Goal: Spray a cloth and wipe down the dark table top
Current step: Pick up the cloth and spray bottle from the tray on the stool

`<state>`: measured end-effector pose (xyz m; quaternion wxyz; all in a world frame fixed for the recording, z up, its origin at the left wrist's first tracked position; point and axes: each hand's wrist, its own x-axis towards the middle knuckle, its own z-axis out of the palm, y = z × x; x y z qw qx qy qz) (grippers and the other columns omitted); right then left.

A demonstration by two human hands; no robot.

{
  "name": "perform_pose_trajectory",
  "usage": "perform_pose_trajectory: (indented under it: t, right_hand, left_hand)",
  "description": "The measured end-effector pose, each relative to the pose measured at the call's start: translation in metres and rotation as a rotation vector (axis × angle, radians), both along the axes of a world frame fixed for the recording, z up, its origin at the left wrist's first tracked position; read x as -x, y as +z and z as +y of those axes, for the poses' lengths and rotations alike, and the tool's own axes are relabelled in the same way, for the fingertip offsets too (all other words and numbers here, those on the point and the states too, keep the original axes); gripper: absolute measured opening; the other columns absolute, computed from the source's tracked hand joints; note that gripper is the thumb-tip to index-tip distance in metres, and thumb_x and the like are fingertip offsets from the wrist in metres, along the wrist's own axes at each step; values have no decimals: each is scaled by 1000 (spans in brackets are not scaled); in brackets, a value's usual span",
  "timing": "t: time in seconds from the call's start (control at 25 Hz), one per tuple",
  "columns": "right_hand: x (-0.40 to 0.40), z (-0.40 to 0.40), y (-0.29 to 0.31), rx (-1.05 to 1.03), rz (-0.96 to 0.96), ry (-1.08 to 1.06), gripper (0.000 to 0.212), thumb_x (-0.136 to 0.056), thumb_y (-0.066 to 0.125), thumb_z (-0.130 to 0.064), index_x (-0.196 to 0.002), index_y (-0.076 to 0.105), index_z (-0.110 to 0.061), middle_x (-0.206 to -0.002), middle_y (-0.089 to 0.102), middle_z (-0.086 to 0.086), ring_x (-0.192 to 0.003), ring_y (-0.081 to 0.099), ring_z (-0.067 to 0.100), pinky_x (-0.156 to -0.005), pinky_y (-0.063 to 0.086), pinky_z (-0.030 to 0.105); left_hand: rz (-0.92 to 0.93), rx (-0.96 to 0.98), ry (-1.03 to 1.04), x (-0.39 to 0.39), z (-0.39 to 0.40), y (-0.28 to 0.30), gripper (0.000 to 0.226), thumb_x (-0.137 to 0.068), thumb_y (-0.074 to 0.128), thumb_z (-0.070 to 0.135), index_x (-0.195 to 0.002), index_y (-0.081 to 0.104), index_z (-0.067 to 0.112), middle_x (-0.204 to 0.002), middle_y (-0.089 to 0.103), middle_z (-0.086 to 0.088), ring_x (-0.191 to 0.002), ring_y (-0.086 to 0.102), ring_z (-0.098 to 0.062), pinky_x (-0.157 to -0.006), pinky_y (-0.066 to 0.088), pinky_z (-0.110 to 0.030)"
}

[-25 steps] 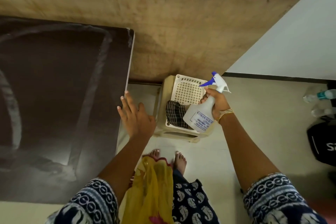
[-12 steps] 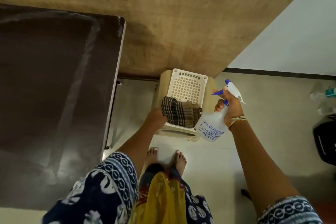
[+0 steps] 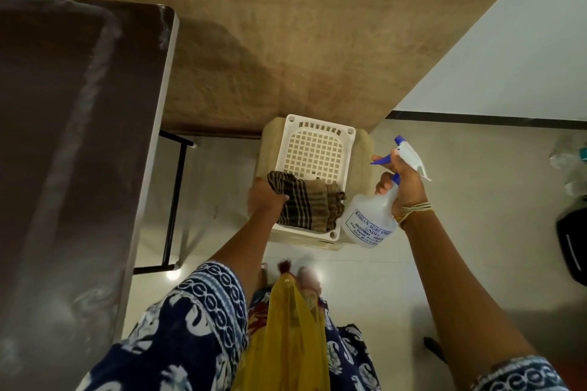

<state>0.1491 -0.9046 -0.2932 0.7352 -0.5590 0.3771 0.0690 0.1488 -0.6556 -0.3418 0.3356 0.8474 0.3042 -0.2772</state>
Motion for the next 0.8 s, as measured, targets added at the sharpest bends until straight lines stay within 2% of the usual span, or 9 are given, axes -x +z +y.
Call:
perform_pose_trajectory:
  t: [0.08,0.16,0.24,0.36,0.44,0.52,0.6,0.72,0.8]
  right_hand:
    - [-1,-6,-3,-12,4,1,60,-94,55,-43,-131,52,4,-71,69,-3,-44,48,10,-49,46,23]
    - [-1,-10,-4,-32,-6,7,62,-94,54,-43,-133,50,4,-69,68,-4,-44,47,10,-49,45,23]
    - [-2,-12,-3,-32,-6,16,62,-94,54,-44,-134,50,3,-62,65,-6,-43,46,10,-50,45,23]
    - [0,-12,-5,-20,8,39,65,-91,57,-47,-131,53,4,-54,59,-5,-42,45,11,-49,43,24]
    - [1,-8,-4,-14,4,40,62,-92,57,-46,-129,55,4,-52,58,-5,-42,44,12,-48,43,24]
    - [3,-3,2,-26,10,34,59,-92,57,-45,-127,57,3,-50,56,-4,-41,43,12,-49,41,25]
    - [6,6,15,-33,6,56,49,-94,56,-41,-118,61,2,-54,58,0,-40,42,12,-48,39,25]
    - [10,21,40,-17,-16,108,40,-97,53,-36,-114,61,0,-57,64,-3,-38,42,11,-46,39,25]
    - [13,27,58,-41,-28,121,46,-97,53,-35,-126,57,-1,-54,62,-7,-38,41,11,-45,39,24]
  left_hand:
    - [85,42,66,-5,-5,2,72,-66,88,33,-123,54,5,-121,62,-14,-108,63,-35,-83,57,-48]
    - [153,19,9,-7,-11,2,75,-64,89,35,-123,55,6,-121,63,-12,-109,63,-34,-85,57,-47]
    - [137,-66,-90,-9,-13,0,66,-71,85,32,-124,57,4,-124,63,-13,-112,61,-32,-91,54,-41]
    - [94,-117,-99,-12,-8,-1,44,-80,79,22,-116,62,2,-116,66,-14,-106,65,-29,-80,53,-31]
    - [99,34,45,-16,1,-2,42,-77,80,22,-110,65,2,-106,69,-11,-98,68,-27,-76,55,-30]
    - [88,317,316,-19,5,7,41,-74,81,19,-107,65,1,-101,67,-10,-95,67,-26,-85,56,-35]
    - [107,572,536,-16,3,23,31,-76,75,10,-104,65,2,-103,68,-13,-92,65,-28,-85,55,-41]
    - [34,748,626,-11,-1,57,22,-84,64,9,-104,62,0,-90,68,-16,-78,66,-25,-69,54,-33]
    - [-22,843,652,-9,-1,81,42,-82,67,18,-118,59,-2,-107,69,-19,-93,69,-29,-72,56,-36]
